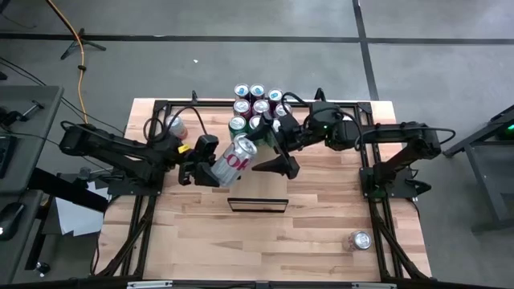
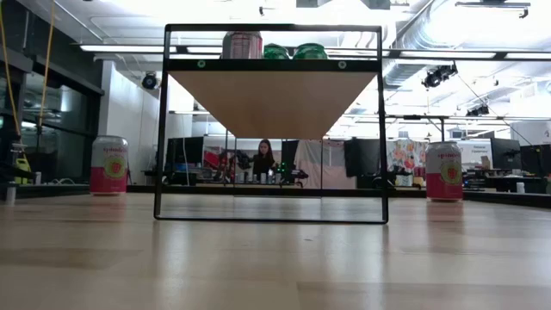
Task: Place canned beverage on shelf
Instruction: Put the top red silver soda on the shelf
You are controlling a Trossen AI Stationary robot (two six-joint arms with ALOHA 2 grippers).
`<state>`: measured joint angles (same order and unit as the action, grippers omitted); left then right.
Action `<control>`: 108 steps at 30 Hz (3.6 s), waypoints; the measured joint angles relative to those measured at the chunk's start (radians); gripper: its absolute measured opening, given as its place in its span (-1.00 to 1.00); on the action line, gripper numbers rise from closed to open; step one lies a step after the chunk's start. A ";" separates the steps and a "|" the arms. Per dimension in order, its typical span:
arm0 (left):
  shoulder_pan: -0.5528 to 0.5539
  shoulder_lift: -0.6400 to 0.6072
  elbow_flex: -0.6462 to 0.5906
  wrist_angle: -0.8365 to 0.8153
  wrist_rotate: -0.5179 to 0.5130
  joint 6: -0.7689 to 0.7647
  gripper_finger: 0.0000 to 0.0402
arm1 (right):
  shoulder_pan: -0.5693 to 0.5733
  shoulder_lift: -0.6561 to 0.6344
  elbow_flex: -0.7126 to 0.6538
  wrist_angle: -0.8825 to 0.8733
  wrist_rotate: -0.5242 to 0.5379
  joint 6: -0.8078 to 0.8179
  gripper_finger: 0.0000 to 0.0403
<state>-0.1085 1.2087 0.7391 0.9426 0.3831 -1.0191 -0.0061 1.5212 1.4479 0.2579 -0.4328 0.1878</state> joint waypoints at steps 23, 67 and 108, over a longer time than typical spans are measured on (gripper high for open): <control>0.022 0.030 0.000 -0.061 0.002 -0.071 0.24 | 0.014 0.013 0.000 -0.055 -0.036 0.028 0.42; -0.013 -0.376 0.285 -1.340 -0.687 0.697 0.66 | 0.042 0.221 0.376 -1.266 0.775 0.262 0.42; -0.012 -0.314 0.238 -1.381 -0.723 0.610 0.66 | 0.052 0.221 0.377 -1.249 0.779 0.331 0.42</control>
<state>-0.1204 0.8947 0.9768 -0.4386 -0.3397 -0.4088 0.0460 1.7424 1.8253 -0.9914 0.3463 0.5190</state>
